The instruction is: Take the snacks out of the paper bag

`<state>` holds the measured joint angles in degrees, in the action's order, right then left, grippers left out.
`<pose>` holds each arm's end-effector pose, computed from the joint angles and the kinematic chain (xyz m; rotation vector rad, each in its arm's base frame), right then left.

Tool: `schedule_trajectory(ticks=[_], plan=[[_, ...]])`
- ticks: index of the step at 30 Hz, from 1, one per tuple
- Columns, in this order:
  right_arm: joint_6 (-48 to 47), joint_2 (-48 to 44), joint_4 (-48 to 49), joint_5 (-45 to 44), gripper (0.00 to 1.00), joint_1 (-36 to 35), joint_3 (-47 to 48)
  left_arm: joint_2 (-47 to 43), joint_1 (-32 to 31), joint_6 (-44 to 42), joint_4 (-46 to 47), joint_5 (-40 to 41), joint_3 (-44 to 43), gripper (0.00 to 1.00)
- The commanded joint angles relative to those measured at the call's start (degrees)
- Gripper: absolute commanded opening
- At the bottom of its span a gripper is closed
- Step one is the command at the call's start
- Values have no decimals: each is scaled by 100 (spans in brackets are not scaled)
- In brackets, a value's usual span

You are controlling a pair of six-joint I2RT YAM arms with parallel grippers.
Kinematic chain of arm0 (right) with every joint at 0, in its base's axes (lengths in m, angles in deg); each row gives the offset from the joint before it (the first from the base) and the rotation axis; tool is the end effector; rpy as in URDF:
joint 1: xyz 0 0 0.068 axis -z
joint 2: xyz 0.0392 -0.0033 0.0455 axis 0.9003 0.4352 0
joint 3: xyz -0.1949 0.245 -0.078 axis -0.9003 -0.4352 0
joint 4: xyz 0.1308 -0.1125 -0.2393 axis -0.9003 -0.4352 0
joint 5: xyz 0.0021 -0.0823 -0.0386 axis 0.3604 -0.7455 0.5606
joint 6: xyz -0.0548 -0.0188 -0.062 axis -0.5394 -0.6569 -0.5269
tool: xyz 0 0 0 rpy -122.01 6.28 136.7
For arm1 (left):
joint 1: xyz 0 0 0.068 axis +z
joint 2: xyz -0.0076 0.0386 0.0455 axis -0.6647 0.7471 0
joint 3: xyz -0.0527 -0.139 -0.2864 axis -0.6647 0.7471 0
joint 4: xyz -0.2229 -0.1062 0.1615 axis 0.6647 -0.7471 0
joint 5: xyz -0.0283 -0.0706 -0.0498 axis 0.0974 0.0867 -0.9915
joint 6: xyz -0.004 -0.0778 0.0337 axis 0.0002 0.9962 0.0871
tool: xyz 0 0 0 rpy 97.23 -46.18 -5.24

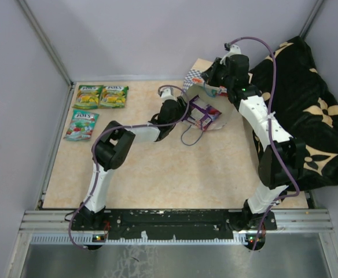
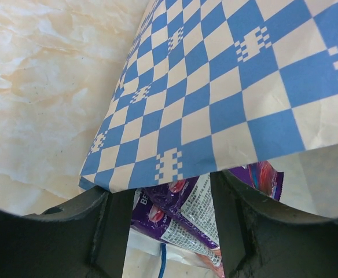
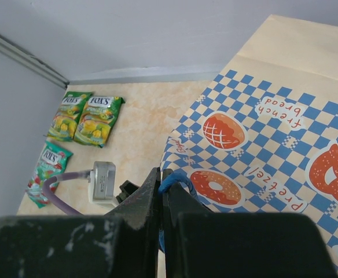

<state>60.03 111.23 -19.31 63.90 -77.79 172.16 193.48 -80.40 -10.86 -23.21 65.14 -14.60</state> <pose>0.4683 0.1309 0.4123 0.0346 1.8699 0.6981 0.4783 -0.3557 0.1678 -0.2082 1.8559 -0.6756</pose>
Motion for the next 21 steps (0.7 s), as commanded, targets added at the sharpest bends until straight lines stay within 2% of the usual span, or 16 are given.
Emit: schedule_trajectory(ticks=[1,7,11,21], plan=[[-59,-54,392,7,0,58,33,-60,59,-1,-96,57,115,60],[-61,-44,375,15,0,62,35,-166,99,-41,-311,77,187,60],[-47,-58,394,15,0,58,24,-280,129,-108,-160,130,406,60],[-34,-53,415,51,0,63,25,-189,218,2,-89,-47,338,60]])
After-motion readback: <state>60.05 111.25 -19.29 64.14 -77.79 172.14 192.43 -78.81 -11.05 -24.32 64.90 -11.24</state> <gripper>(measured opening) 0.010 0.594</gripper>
